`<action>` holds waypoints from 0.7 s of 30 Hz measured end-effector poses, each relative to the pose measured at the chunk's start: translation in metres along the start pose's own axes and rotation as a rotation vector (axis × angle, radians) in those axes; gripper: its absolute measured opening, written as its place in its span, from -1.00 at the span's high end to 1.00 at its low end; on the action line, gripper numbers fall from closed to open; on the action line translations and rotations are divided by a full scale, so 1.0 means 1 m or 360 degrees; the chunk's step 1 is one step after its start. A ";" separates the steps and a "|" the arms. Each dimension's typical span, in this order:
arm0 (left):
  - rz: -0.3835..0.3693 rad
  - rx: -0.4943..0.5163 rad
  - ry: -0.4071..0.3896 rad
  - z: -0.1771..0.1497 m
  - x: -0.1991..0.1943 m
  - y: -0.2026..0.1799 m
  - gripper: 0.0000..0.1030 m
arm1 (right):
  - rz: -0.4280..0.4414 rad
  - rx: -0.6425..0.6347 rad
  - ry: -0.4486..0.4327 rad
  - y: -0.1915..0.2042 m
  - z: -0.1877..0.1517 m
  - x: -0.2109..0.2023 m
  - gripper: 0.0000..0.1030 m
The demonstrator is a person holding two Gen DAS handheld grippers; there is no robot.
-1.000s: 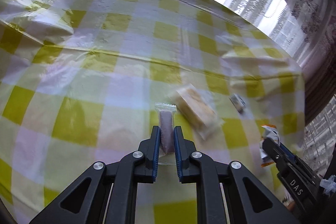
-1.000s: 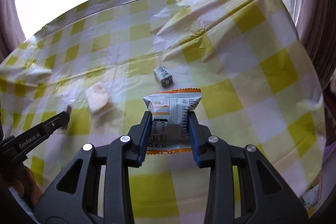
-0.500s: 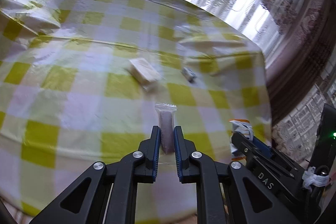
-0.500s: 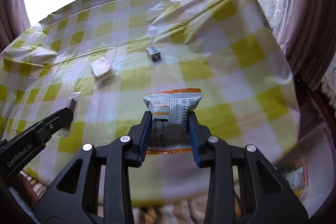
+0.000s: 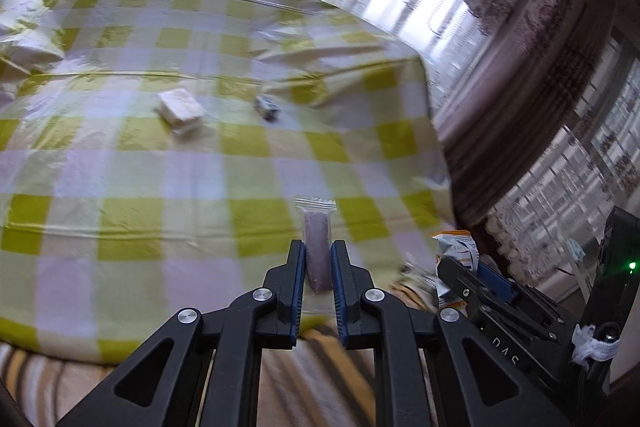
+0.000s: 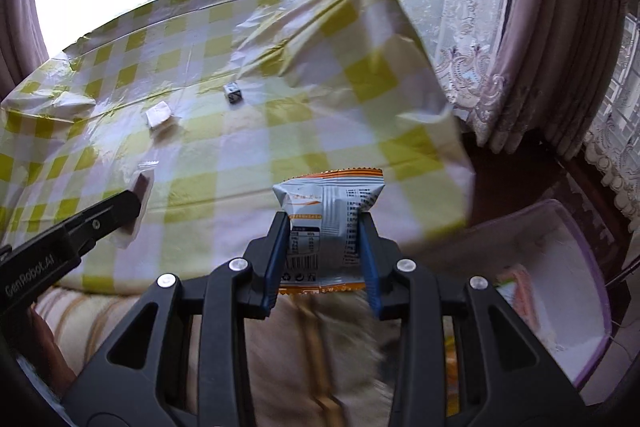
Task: Organize snacks
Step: 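Carry the brown stick pack and white-orange bag over the white box, then open both tools to drop the two packs into the box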
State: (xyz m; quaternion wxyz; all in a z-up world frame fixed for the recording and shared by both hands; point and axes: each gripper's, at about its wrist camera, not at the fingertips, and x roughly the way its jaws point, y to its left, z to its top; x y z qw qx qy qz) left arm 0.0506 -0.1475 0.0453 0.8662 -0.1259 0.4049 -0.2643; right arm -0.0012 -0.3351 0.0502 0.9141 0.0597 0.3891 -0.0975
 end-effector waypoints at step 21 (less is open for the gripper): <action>-0.0314 0.0305 0.0264 -0.038 0.031 -0.120 0.73 | -0.0359 0.0270 0.0126 -0.163 -0.056 -0.037 0.25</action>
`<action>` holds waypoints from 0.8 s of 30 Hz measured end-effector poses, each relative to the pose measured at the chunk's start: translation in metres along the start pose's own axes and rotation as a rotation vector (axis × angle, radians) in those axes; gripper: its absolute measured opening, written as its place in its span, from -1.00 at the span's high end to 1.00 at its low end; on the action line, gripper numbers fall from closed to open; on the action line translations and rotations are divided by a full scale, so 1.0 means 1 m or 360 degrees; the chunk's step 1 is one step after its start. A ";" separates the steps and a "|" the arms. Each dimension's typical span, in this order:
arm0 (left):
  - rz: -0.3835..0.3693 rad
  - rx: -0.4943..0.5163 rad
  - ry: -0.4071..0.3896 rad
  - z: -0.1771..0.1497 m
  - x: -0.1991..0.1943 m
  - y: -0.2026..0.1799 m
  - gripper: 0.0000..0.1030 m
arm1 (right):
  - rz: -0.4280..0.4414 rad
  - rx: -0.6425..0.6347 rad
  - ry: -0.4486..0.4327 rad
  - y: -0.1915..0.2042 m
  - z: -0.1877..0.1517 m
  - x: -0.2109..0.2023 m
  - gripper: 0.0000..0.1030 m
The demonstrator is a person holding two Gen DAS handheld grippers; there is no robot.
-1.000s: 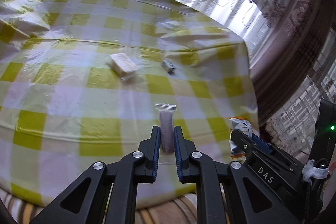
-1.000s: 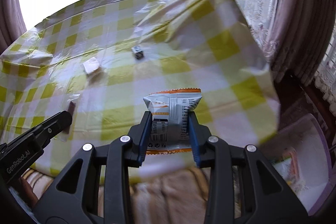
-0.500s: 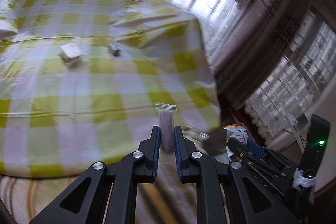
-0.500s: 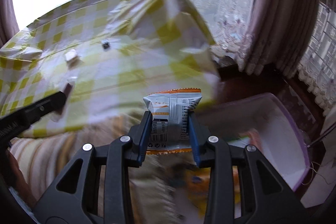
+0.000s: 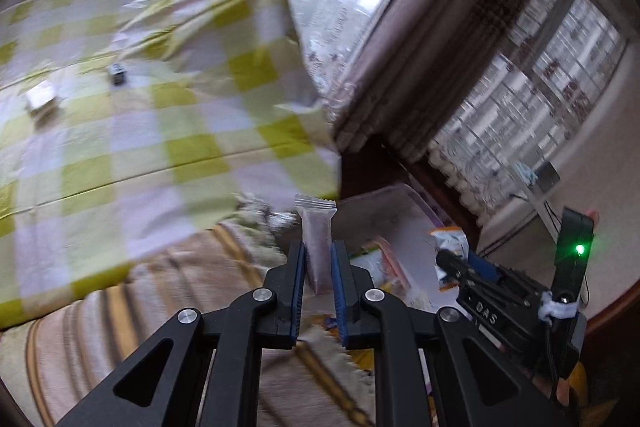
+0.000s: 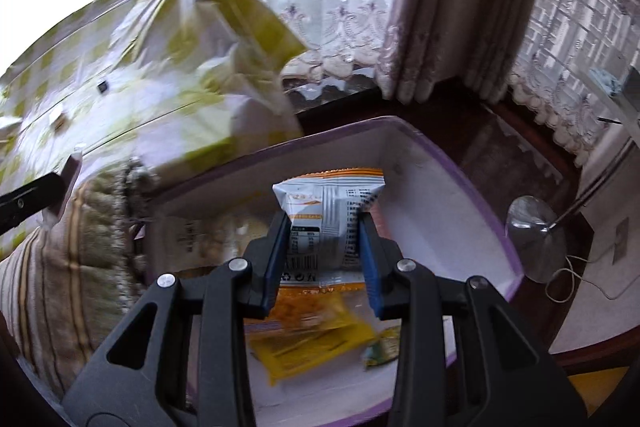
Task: Organize snacks
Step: 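Open both tools to drop the two packs into the box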
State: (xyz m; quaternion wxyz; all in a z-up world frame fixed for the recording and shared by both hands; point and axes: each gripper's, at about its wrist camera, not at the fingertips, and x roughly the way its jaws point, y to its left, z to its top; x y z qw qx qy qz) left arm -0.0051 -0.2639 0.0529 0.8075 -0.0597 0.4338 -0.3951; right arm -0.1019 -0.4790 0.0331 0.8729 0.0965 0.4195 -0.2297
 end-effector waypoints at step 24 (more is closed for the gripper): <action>0.0190 -0.0085 -0.0066 0.001 -0.011 0.024 0.23 | 0.0041 -0.0034 0.0004 0.013 0.010 0.005 -0.33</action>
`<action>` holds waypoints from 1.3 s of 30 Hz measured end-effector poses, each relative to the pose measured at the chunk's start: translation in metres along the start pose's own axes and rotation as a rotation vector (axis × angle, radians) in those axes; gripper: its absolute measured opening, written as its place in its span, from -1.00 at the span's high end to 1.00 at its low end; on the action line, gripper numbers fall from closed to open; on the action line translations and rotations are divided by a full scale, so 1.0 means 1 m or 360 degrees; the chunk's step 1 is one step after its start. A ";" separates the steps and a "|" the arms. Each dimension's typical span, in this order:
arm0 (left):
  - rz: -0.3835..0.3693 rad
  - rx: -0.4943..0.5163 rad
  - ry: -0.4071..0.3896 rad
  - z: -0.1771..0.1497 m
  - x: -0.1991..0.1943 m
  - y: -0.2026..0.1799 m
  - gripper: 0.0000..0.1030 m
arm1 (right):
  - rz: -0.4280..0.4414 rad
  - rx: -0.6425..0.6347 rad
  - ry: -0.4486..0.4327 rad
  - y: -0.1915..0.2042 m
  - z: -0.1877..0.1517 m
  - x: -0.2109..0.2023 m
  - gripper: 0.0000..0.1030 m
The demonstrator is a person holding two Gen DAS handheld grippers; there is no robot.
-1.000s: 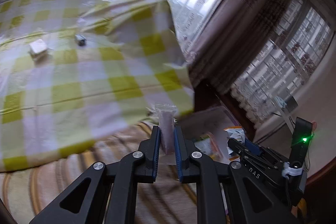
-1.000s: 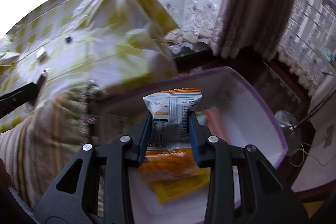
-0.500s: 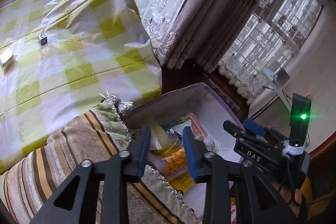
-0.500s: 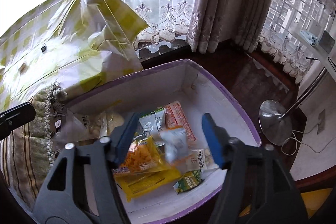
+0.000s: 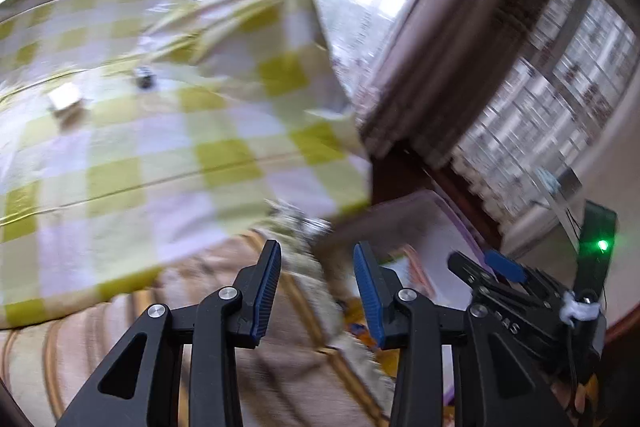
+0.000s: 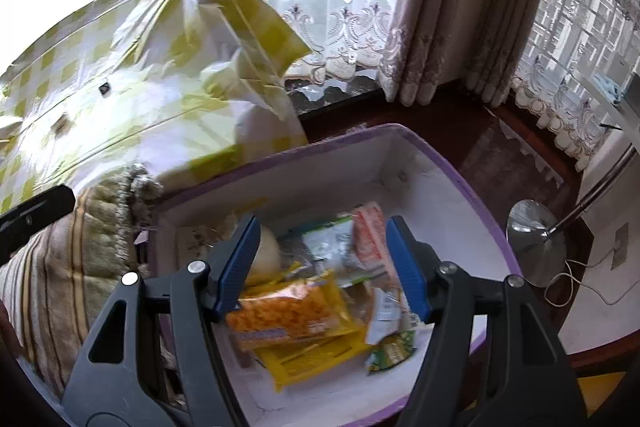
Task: Organize snacks
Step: 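Open both tools to drop the two packs into the box, then move both open tools back over the table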
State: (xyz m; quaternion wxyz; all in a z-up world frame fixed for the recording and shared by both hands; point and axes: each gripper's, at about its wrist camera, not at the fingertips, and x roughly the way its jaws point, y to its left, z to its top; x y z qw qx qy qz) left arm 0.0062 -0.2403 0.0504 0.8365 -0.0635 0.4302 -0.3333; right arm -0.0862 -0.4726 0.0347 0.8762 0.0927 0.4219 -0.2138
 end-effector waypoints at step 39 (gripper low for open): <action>0.0522 -0.0679 -0.0241 0.093 0.012 0.231 -0.04 | 0.0314 -0.0183 -0.0081 0.224 0.088 0.063 -0.33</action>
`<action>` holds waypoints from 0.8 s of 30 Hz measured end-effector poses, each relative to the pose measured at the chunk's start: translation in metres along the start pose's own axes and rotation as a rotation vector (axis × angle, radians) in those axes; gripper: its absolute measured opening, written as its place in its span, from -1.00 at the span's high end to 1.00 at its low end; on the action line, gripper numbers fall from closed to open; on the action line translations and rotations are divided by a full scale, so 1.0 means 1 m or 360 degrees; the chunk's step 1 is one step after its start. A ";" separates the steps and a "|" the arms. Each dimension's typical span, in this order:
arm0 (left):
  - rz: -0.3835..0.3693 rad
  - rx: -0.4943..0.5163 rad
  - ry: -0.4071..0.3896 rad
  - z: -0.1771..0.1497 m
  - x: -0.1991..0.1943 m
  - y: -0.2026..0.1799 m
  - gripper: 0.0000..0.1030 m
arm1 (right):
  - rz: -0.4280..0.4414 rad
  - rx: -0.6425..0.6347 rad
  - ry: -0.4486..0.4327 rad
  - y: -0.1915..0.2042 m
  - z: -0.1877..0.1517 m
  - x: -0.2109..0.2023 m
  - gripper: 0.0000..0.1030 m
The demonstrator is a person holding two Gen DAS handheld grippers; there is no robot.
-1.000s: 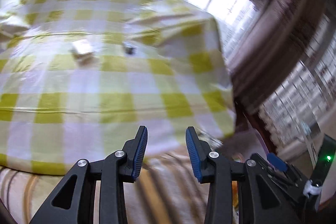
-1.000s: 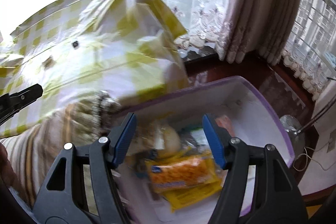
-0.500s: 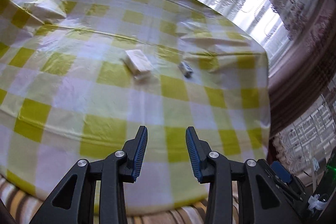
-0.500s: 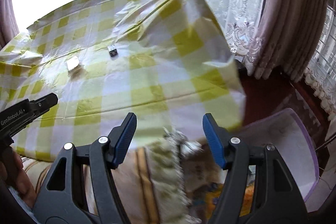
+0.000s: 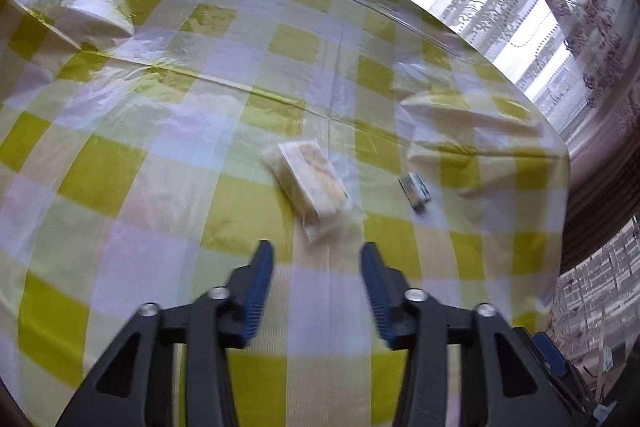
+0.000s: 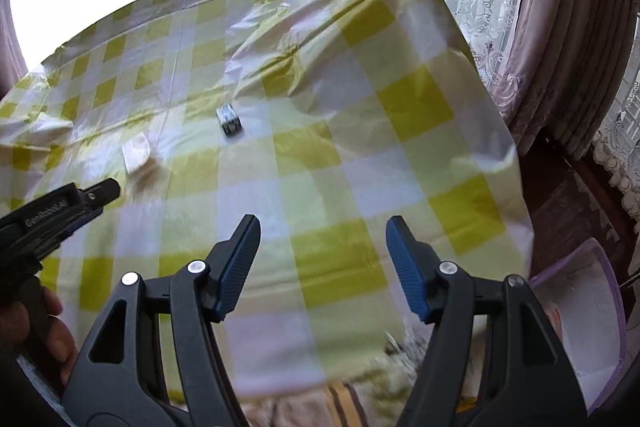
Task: Organize snacks
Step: 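Move both open tools back over the table, then grasp the clear biscuit pack with the left tool while the right tool grasps the small white-blue carton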
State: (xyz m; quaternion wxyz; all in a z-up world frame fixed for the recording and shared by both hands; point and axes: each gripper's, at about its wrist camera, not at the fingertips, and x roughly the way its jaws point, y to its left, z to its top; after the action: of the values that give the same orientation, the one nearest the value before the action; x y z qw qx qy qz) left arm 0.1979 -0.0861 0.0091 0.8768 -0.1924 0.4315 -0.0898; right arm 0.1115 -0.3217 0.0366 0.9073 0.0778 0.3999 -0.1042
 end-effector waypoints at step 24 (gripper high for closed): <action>0.0309 0.0468 -0.0032 0.020 0.052 -0.034 0.20 | 0.0044 -0.0020 -0.0088 0.053 0.060 0.077 -0.33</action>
State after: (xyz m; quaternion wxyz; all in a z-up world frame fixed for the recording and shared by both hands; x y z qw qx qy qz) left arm 0.2455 -0.1291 -0.0031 0.9042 -0.0204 0.4216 -0.0649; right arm 0.2181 -0.2935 0.0228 0.9198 0.0745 0.3742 -0.0913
